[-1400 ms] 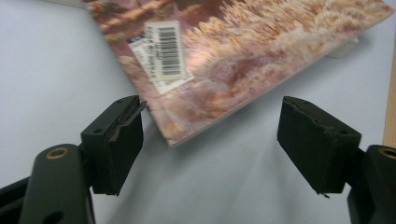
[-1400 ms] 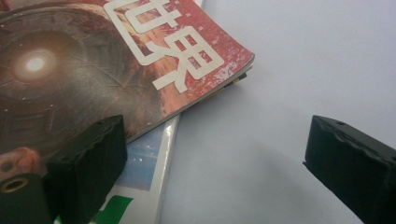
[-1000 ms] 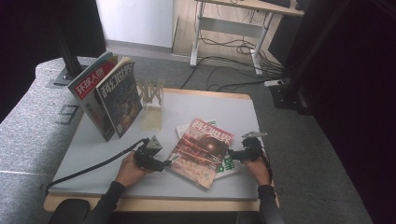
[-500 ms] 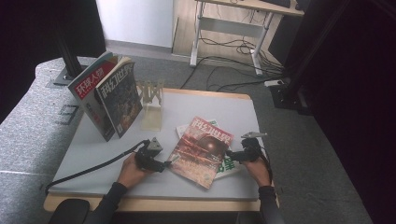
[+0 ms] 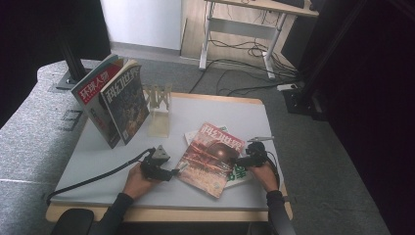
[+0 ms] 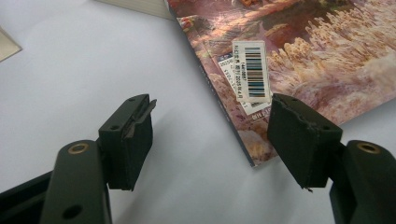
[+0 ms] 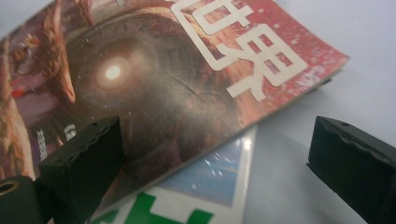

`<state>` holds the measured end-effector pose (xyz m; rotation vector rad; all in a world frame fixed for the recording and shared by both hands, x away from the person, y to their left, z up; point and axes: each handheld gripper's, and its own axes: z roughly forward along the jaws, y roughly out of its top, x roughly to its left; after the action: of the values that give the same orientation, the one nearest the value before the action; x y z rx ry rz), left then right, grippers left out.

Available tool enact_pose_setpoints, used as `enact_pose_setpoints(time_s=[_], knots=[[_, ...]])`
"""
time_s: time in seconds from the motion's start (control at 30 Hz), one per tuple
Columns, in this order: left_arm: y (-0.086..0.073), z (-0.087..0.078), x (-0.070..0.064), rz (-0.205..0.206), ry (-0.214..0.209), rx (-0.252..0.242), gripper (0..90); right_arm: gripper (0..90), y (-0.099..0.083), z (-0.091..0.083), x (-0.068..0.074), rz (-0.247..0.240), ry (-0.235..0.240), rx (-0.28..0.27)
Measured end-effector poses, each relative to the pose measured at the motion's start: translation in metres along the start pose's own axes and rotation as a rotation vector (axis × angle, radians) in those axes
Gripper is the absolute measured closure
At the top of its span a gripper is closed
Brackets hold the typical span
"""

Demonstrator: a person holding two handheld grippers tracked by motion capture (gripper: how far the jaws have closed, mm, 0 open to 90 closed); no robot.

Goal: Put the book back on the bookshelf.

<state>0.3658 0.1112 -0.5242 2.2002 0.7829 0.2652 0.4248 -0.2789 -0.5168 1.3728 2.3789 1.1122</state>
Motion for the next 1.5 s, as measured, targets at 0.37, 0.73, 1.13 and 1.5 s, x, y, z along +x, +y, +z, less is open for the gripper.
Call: enact_pose_setpoints(time_s=[0.37, 0.73, 1.13, 1.5], knots=[[0.0, 0.0, 0.0, 0.004, -0.001, -0.003, 32.1, 0.0, 0.009, 0.016, -0.003, 0.066, 0.066, 0.027], [-0.001, 0.0, 0.0, 0.003, -0.003, -0.004, 32.2, 5.0, 0.008, 0.012, -0.001, 0.089, 0.056, 0.045], [0.0, 0.0, 0.0, 0.001, -0.007, -0.003, 32.2, 8.5, 0.01, 0.012, -0.001, 0.092, 0.089, 0.054], [0.0, 0.0, 0.001, -0.002, -0.008, -0.001, 32.2, 17.8, 0.017, 0.018, -0.002, 0.08, 0.06, -0.009]])
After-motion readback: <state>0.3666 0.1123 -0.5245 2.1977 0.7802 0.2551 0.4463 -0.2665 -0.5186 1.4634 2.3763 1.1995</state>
